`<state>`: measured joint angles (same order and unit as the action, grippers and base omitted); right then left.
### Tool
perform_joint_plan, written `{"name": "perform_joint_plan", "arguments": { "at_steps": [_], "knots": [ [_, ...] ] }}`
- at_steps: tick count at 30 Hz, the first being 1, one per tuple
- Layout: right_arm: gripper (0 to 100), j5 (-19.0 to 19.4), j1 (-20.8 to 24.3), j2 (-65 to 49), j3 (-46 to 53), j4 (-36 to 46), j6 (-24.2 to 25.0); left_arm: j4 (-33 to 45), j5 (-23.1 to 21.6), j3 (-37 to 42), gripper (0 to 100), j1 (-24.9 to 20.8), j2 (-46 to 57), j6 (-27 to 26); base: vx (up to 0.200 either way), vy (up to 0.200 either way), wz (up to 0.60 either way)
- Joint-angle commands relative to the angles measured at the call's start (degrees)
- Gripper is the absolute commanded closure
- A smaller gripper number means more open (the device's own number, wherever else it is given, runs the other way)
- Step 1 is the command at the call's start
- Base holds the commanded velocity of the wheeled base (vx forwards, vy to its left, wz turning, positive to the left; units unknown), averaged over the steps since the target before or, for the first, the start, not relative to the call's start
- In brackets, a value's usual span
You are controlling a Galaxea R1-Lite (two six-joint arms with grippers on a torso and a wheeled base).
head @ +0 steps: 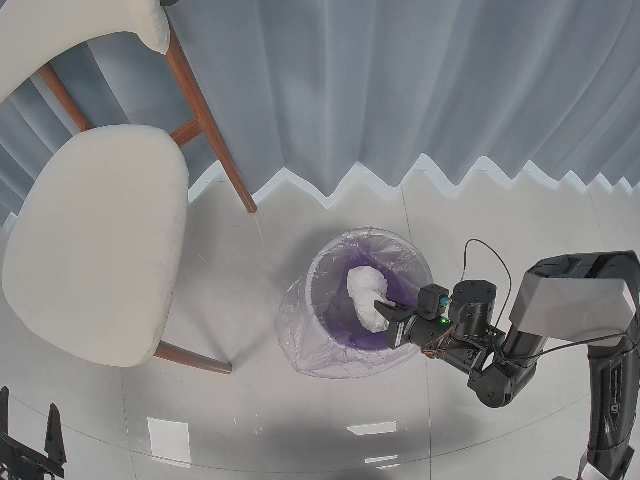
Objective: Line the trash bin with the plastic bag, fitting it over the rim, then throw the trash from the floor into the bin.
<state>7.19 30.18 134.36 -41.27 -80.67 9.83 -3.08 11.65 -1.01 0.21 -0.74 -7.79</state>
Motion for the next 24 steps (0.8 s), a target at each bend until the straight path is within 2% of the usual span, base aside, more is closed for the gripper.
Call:
{"name": "perform_joint_plan", "arguments": {
  "at_steps": [1,2,3,9,12,24],
  "knots": [
    [100,0.01,0.05,0.28,-0.13,-0.02,0.02,0.36,-3.48,1.01,0,-0.03,0.74,6.03,0.0,0.0,0.0],
    [100,0.01,0.05,0.37,-0.13,-0.02,0.02,0.71,-5.5,1.01,0,-0.03,0.74,11.22,0.0,0.0,0.0],
    [100,0.01,0.05,0.46,-0.13,-0.02,0.02,0.97,-6.82,1.01,0,-0.03,0.74,12.71,0.0,0.0,0.0],
    [100,0.01,0.05,0.64,-0.13,-0.11,0.02,2.29,-8.67,0.66,0,-0.21,0.74,10.6,0.0,0.0,0.0],
    [100,0.01,0.05,0.72,0.22,-0.28,0.02,3.35,-12.53,1.01,0,-0.21,0.66,7.09,0.0,0.0,0.0],
    [100,0.01,-0.92,1.87,0.04,-0.46,0.02,3.08,-11.83,1.01,0,-0.12,0.66,7.97,0.0,0.0,0.0]
  ]
}}
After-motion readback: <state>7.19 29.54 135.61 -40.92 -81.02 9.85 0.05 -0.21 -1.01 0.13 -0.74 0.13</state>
